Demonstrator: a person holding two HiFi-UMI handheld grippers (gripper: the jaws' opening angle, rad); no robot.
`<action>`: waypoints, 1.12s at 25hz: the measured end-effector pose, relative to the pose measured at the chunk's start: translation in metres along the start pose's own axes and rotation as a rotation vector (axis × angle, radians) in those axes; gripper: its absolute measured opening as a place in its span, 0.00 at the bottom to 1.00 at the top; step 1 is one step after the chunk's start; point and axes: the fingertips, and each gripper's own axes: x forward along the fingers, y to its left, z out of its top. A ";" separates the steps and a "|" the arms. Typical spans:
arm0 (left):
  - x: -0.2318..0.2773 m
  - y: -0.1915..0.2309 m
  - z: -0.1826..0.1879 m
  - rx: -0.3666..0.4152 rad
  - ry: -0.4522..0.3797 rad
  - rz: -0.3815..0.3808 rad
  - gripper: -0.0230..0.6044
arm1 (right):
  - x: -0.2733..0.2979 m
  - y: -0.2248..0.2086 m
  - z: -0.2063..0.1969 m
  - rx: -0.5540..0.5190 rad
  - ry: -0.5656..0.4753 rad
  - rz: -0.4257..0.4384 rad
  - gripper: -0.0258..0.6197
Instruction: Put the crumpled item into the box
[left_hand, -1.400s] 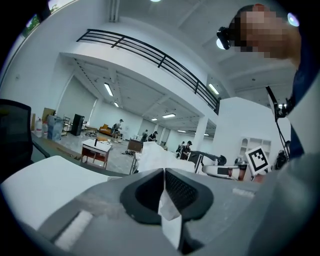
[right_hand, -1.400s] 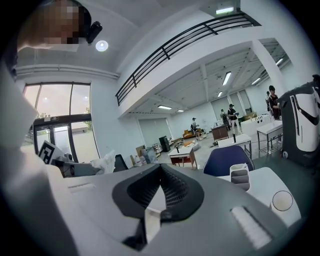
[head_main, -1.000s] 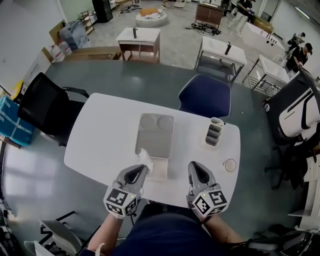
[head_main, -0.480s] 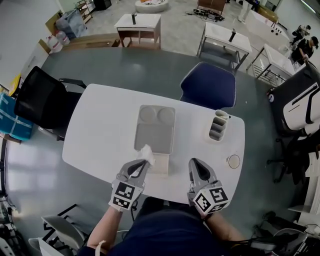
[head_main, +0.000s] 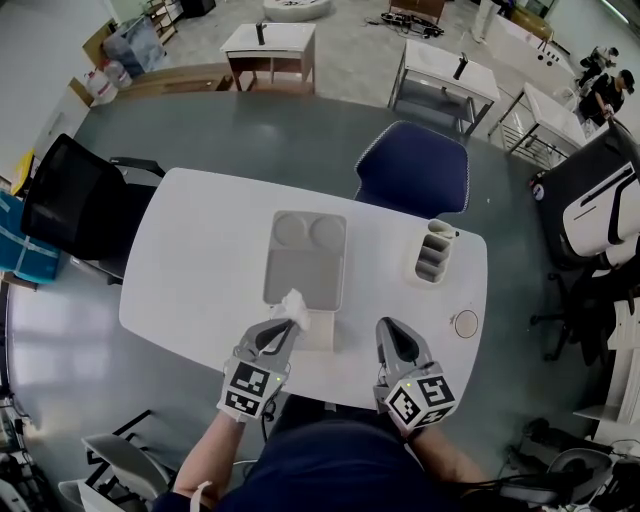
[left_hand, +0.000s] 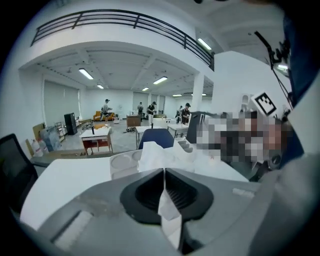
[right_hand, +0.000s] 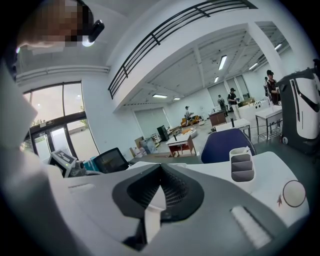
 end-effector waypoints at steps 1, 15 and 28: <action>-0.001 0.000 0.004 -0.036 -0.012 -0.009 0.06 | 0.000 -0.001 0.000 0.000 0.000 -0.001 0.04; 0.015 0.006 -0.037 -0.025 0.073 0.015 0.06 | -0.005 0.004 -0.006 -0.003 0.011 0.001 0.04; 0.048 0.002 -0.077 -0.003 0.190 -0.018 0.06 | -0.001 -0.009 -0.017 0.015 0.048 -0.026 0.04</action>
